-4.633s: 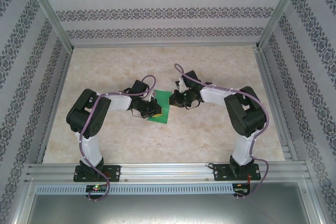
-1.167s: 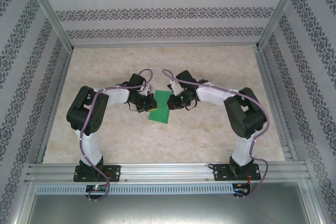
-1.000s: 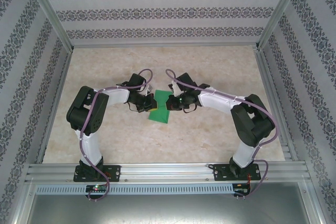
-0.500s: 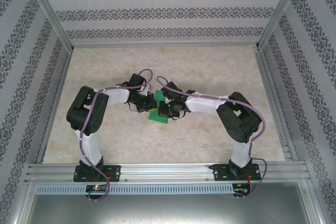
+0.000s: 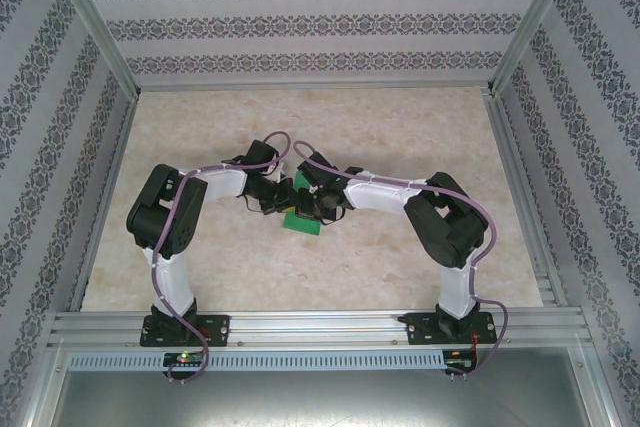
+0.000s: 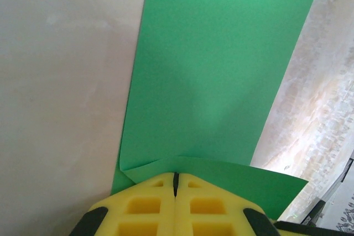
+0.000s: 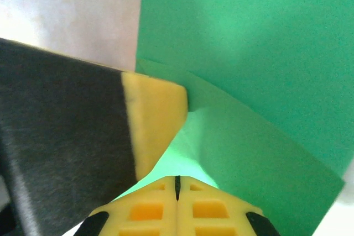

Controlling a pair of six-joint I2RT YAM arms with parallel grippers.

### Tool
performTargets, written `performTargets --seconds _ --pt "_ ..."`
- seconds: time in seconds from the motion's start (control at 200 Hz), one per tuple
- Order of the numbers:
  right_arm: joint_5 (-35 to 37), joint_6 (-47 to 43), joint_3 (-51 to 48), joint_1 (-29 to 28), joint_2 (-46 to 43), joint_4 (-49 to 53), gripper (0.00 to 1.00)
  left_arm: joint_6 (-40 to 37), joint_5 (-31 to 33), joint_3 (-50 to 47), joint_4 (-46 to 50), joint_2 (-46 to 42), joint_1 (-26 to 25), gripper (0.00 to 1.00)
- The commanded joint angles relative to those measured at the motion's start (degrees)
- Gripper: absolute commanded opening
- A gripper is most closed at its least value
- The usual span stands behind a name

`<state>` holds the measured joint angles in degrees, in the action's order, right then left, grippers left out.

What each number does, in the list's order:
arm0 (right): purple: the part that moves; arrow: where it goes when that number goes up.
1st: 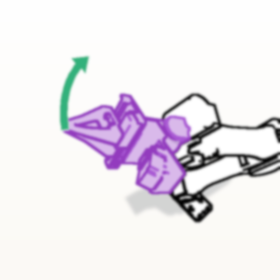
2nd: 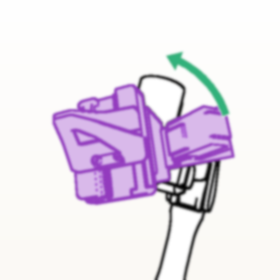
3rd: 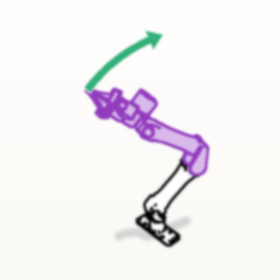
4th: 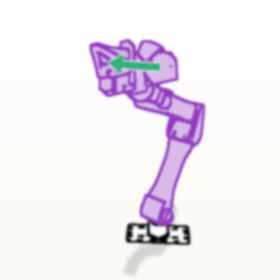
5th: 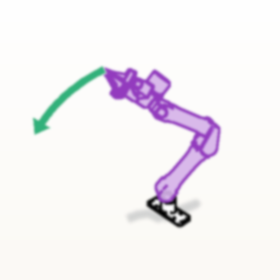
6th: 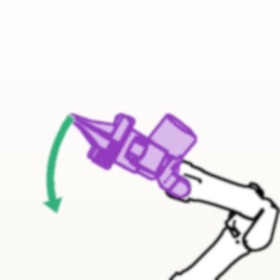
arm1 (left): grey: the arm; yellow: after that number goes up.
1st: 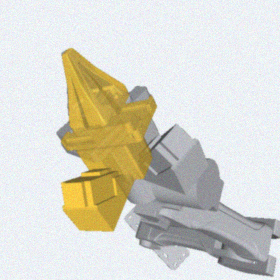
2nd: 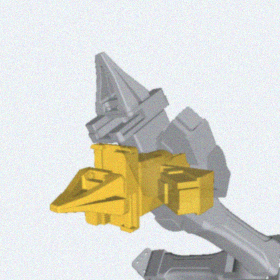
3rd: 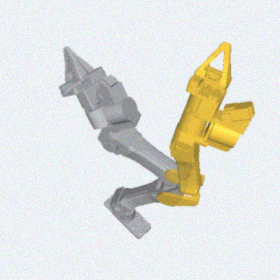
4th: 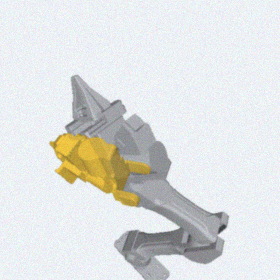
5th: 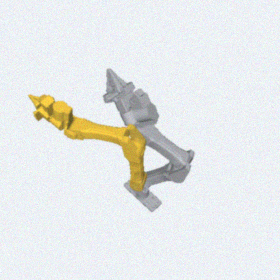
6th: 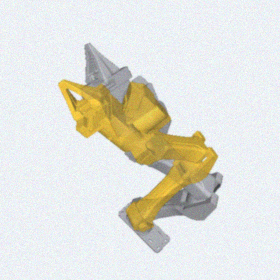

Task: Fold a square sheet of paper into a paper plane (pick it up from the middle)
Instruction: Fold the triangle a second time at the center of the table.

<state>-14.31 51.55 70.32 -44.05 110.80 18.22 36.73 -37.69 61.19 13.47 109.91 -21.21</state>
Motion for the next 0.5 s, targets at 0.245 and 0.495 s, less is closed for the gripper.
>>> performTargets --seconds 0.245,0.495 --pt "2.0 2.0 -1.2 -0.4 2.0 -0.5 0.0 1.3 8.3 -3.1 4.0 2.6 -0.9 0.0" --pt "0.8 0.8 -1.7 -0.2 2.3 2.9 0.0 1.5 10.8 -2.9 6.4 2.7 -0.9 0.0"
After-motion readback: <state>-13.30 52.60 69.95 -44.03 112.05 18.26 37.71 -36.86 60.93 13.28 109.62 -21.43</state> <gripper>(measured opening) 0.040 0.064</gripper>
